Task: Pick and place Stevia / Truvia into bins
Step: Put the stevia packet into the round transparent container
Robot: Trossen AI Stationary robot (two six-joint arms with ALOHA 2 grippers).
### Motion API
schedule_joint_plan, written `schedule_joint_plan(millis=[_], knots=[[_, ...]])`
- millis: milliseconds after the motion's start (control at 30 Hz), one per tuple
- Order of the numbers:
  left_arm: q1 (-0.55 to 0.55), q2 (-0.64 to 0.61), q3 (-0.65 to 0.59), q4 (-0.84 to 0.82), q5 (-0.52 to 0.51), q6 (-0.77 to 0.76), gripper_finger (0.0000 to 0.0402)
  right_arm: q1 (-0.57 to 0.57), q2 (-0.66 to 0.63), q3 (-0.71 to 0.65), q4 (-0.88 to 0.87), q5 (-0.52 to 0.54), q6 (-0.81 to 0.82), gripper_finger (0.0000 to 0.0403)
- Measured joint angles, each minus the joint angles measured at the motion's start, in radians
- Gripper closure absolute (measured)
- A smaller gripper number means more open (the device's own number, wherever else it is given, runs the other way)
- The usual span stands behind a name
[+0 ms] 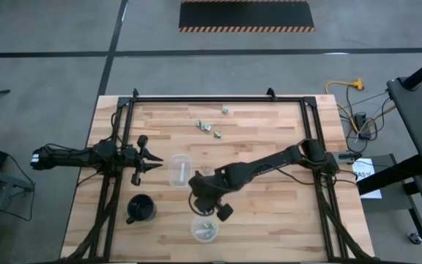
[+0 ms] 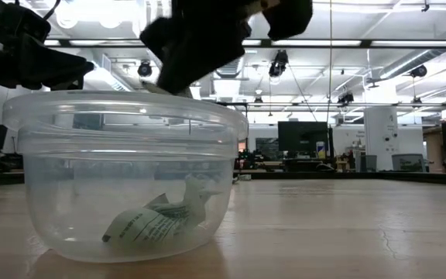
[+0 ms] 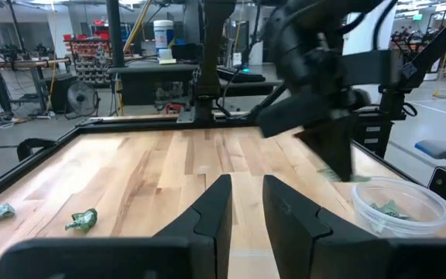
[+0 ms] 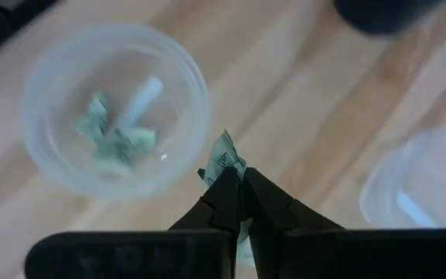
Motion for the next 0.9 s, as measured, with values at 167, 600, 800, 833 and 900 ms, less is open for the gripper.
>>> schedule_joint_plan(millis=[167, 600, 800, 833, 900], knots=[[0.0, 0.0, 0.0, 0.0, 0.0, 0.0, 0.0344, 0.035, 0.0, -0.014, 0.07, 0.005, -0.001, 0.0395], [0.0, 0.0, 0.0, 0.0, 0.0, 0.0, 0.0344, 0.103, 0.0, -0.051, 0.175, 0.0, 0.0, 0.0395], [0.0, 0.001, 0.0, 0.001, 0.0, 0.0, 0.0344, 0.113, 0.001, -0.053, 0.166, -0.037, 0.031, 0.0395], [0.0, 0.002, 0.0, 0.0, 0.0, 0.0, 0.0344, 0.112, 0.001, -0.053, 0.165, -0.037, 0.039, 0.0395], [0.0, 0.002, 0.0, 0.001, 0.0, 0.0, 0.0344, 0.111, 0.001, -0.053, 0.165, -0.037, 0.053, 0.0395]])
